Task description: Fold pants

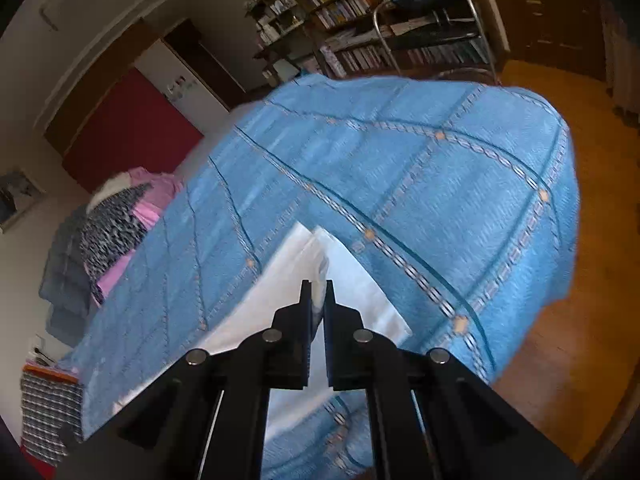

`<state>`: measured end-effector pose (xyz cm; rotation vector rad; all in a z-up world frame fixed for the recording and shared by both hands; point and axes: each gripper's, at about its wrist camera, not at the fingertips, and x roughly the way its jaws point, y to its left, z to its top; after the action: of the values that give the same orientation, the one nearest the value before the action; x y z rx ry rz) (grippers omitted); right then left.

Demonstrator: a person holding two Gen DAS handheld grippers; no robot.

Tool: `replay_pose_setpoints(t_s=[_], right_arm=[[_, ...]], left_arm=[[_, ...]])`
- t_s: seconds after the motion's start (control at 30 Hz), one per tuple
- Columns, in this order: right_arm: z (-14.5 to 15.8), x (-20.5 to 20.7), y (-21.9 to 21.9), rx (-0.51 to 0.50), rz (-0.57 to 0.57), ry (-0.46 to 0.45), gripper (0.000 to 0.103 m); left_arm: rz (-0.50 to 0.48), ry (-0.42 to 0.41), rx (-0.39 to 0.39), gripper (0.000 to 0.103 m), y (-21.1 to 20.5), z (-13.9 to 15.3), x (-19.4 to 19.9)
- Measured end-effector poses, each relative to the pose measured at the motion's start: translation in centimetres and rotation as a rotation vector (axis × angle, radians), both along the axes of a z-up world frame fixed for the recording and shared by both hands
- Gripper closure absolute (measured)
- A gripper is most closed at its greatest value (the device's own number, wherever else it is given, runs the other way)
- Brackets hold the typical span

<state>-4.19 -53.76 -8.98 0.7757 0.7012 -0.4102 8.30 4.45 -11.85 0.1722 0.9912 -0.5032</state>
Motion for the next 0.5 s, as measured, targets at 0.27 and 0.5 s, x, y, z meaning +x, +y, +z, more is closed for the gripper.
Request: replay_pose_setpoints(t_s=[0.27,0.5], right_arm=[[-3.3,1.4,1.6,-0.224,0.021,0.231,0.077],[1.2,2.6,2.5,-0.367,0.014,0.153,0.058]], left_arm=[[-0.095,-0.001,0.109,0.050,1.9,-1.2,-2.8],[-0.059,0.015,0.079,0.050,2.4,-0.1,-3.3]])
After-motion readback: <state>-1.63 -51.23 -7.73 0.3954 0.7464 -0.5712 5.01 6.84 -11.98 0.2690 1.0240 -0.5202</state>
